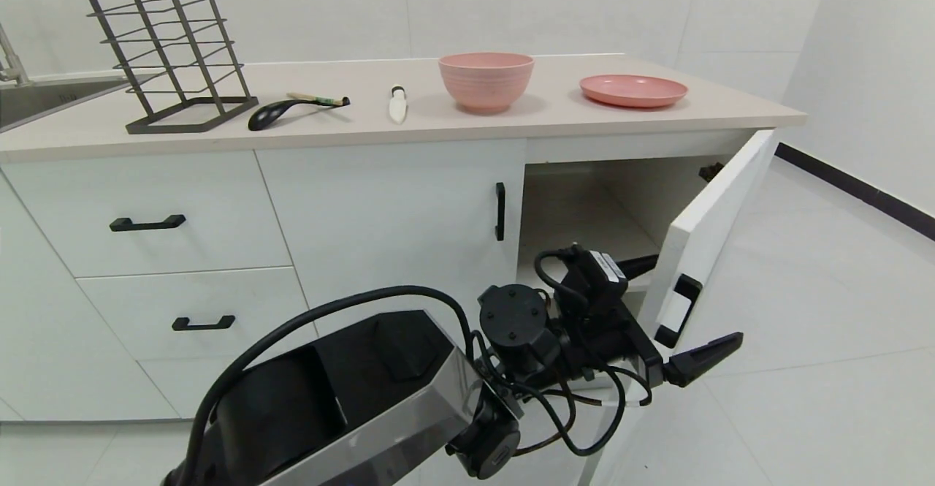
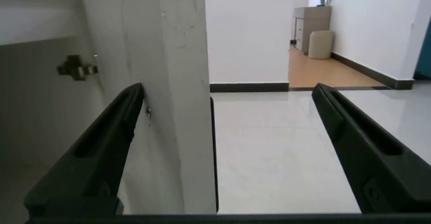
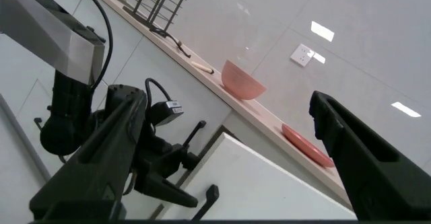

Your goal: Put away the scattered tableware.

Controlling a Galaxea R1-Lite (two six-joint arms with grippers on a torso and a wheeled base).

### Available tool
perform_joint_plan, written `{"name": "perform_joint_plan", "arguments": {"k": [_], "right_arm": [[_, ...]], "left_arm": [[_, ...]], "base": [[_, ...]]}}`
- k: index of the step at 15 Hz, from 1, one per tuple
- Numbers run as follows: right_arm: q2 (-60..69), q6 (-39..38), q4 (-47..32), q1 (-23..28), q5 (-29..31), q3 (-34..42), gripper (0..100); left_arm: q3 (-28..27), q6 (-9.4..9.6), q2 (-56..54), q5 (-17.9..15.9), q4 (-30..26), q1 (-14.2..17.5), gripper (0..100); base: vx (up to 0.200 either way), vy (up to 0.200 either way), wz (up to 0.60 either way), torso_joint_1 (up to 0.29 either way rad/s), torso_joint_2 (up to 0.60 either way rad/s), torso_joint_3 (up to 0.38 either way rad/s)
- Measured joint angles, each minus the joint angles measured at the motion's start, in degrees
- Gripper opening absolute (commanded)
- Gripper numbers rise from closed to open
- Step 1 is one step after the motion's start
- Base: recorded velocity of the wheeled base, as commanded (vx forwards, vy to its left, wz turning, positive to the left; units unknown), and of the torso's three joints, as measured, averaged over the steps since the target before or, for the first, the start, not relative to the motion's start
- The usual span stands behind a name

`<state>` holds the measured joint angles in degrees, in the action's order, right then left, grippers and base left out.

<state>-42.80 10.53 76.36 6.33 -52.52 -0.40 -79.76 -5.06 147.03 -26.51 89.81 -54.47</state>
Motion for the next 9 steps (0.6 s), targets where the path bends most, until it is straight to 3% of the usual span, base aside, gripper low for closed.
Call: {"name": "perform_joint_plan", "arguments": {"k": [3, 9], "right_arm": [[0.11, 0.00, 0.13, 0.06, -0.02, -0.30, 100], [0.22, 0.06, 0.30, 0.20, -0.02, -1.08, 100]], "left_arm": [[-1.88, -0.02, 0.10, -0.02, -3.21, -1.79, 100], [-15.14, -0.05, 2.78, 0.00, -13.85, -7.39, 100]], "base": [[0.000, 0.000, 0.00, 0.000, 0.00, 0.000], [0.000, 0.000, 0.00, 0.000, 0.00, 0.000]]}}
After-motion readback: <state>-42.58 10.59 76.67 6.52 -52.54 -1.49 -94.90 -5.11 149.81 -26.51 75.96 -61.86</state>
